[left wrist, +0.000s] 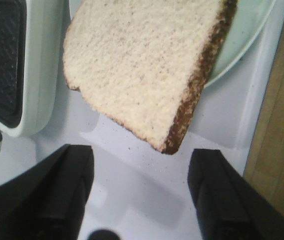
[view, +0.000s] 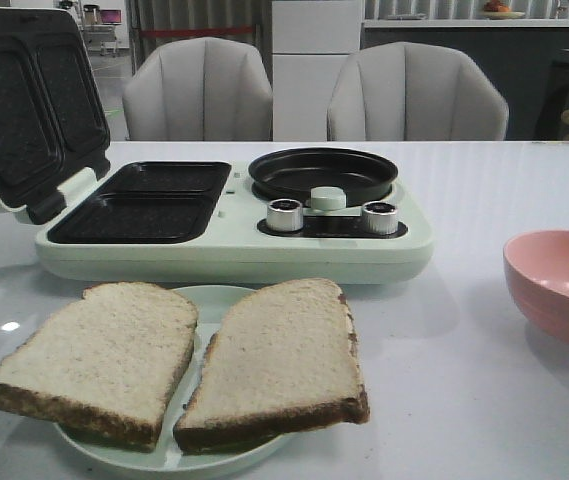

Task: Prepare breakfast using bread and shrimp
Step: 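Lower the left gripper and grasp the bread slice nearest it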

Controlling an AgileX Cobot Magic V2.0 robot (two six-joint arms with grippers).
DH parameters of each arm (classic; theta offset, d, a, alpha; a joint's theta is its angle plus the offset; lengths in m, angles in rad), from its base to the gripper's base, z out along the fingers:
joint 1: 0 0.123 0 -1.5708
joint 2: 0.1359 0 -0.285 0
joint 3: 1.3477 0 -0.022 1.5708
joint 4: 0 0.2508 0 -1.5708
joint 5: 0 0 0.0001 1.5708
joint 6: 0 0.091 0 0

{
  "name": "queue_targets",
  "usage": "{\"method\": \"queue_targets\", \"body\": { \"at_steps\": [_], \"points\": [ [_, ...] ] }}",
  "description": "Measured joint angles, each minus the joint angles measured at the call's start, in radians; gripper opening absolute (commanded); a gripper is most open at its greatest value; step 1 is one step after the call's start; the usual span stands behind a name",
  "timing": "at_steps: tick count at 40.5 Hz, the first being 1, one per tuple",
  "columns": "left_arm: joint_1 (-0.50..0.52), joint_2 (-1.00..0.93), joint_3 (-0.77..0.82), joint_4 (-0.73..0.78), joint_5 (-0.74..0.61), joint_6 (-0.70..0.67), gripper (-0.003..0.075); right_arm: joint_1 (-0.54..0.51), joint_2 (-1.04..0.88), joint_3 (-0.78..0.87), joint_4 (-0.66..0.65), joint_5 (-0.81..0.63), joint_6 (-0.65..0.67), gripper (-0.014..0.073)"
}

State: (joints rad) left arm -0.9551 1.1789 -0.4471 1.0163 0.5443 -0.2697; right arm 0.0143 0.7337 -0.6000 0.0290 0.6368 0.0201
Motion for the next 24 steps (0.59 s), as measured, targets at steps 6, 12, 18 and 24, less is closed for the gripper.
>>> {"method": "queue_targets", "body": {
  "at_steps": [6,12,18,24],
  "points": [
    [0.0,0.105,0.0,0.113,-0.013,-0.087,0.0457,0.0,0.0,0.0,0.0,0.0,0.0,0.0526],
    [0.0,0.195,0.0,0.21,-0.021,-0.18,0.0457,0.0,0.0,0.0,0.0,0.0,0.0,0.0526],
    [0.0,0.259,0.0,0.33,-0.021,-0.308,0.0456,0.0,0.0,0.0,0.0,0.0,0.0,0.0526],
    [0.0,0.304,0.0,0.408,-0.021,-0.39,0.0412,0.0,0.0,0.0,0.0,0.0,0.0,0.0526]
  ]
}}
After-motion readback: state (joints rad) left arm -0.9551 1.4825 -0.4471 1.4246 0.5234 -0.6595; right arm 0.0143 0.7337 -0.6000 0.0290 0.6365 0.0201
